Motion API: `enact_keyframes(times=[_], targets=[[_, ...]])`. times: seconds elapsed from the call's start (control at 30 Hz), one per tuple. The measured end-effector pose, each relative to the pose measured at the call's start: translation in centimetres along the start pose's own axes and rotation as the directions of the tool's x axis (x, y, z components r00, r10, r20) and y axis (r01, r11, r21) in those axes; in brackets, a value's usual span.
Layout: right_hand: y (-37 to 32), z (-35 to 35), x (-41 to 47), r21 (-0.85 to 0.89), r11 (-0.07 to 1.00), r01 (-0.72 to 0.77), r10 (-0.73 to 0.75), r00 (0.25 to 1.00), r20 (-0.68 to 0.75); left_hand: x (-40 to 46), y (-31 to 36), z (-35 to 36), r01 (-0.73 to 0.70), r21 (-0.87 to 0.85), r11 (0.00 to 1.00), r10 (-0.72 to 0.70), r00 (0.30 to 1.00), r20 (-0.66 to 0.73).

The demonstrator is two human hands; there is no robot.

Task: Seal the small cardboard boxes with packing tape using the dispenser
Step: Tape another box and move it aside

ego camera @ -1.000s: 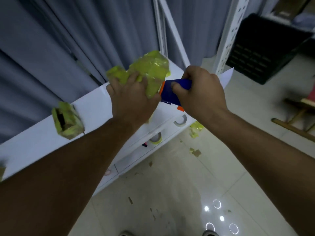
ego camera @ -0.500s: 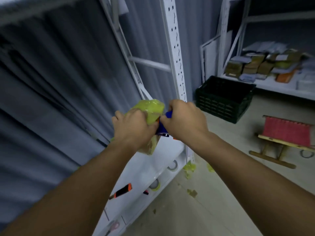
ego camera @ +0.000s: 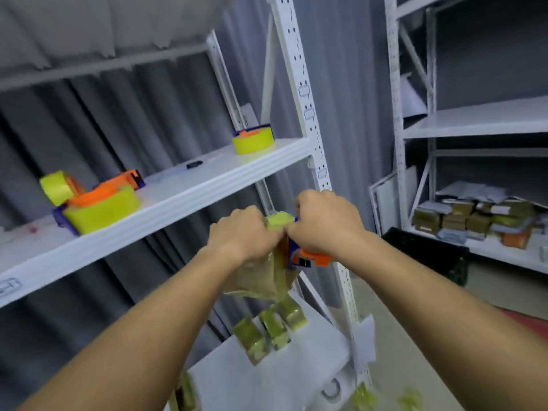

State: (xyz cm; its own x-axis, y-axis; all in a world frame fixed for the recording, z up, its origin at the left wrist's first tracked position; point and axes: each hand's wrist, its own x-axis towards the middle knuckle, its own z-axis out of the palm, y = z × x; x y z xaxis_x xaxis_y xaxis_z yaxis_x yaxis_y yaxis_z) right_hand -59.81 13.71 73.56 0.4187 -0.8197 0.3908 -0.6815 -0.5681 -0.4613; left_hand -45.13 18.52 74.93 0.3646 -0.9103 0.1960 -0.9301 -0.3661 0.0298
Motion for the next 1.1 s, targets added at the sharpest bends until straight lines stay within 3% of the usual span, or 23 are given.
enact_keyframes(times=[0.33,0.47,1.1], targets=[[-6.8,-10.7,3.9,-0.027,0.996,0.089,-0.092,0.973,-0.21,0.6,-0.7,-12.6,-0.002,-0.051,0.999,-0.013,0.957,-0.291],[-8.2,-12.8,5.7,-0.009,0.993,0.116,-0.114,0.957,-0.265,1.1,-1.4,-15.2,0.009,-0.095,0.995,-0.042,0.939,-0.343],[-11.8,-8.4,19.1,0.093,0.97,0.226,-0.181,0.92,-0.347,11.5,-10.0,-15.5,0.085,-0.153,0.984,-0.146,0.883,-0.446]])
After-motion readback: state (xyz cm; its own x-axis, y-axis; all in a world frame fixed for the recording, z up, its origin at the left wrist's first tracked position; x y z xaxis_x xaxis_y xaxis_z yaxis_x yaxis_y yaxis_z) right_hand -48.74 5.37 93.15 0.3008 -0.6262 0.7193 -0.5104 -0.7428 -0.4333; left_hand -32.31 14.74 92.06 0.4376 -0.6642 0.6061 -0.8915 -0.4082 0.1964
